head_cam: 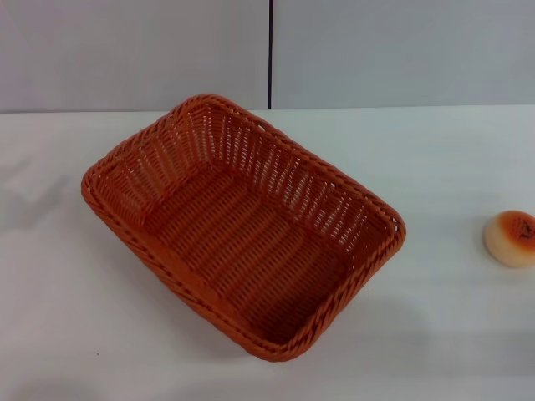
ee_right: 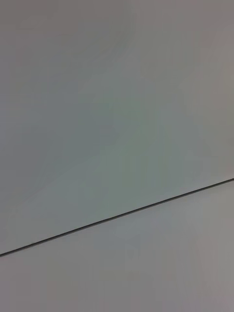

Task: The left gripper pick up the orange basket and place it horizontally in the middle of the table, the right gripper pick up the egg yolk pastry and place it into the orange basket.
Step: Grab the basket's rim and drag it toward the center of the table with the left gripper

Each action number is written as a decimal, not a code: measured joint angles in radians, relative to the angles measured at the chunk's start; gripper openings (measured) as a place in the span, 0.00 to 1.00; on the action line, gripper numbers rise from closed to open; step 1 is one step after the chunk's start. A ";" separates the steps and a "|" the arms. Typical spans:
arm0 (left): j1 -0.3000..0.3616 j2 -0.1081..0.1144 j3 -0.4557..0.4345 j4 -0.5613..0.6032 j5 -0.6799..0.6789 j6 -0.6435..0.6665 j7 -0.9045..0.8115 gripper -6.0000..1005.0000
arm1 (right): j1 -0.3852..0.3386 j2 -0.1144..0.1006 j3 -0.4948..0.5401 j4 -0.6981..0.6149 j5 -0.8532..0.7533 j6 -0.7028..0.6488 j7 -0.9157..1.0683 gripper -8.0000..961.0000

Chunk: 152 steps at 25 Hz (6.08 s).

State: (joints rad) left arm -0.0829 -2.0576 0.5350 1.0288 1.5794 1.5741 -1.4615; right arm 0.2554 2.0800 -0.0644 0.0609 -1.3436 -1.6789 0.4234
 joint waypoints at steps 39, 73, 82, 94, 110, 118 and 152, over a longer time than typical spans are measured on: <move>-0.252 -0.019 0.982 0.529 1.069 -0.432 -0.863 0.73 | -0.001 0.001 0.011 0.011 -0.001 -0.021 0.009 0.60; -0.429 -0.021 1.013 0.381 1.146 -0.314 -0.968 0.54 | 0.005 -0.005 0.011 -0.001 0.000 0.007 0.008 0.60; -0.429 -0.020 0.965 0.387 1.138 -0.273 -1.082 0.33 | 0.011 -0.006 0.011 -0.043 0.000 0.007 0.011 0.60; -0.293 -0.013 0.934 0.560 1.125 -0.235 -1.368 0.22 | 0.049 -0.010 0.011 -0.170 0.000 0.008 0.015 0.60; 0.038 -0.016 0.918 0.636 0.900 -0.362 -1.419 0.18 | 0.133 -0.028 0.000 -0.266 -0.008 0.113 0.066 0.59; 0.192 -0.014 0.934 0.772 0.865 -0.375 -1.418 0.17 | 0.133 -0.019 0.000 -0.260 -0.010 0.108 0.066 0.59; 0.192 -0.007 0.771 0.667 0.586 -0.354 -1.193 0.49 | 0.097 -0.008 -0.002 -0.249 -0.009 0.032 0.077 0.59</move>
State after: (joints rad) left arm 0.1094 -2.0641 1.3063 1.6954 2.1653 1.2204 -2.6543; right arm 0.3529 2.0723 -0.0659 -0.1886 -1.3529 -1.6465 0.5001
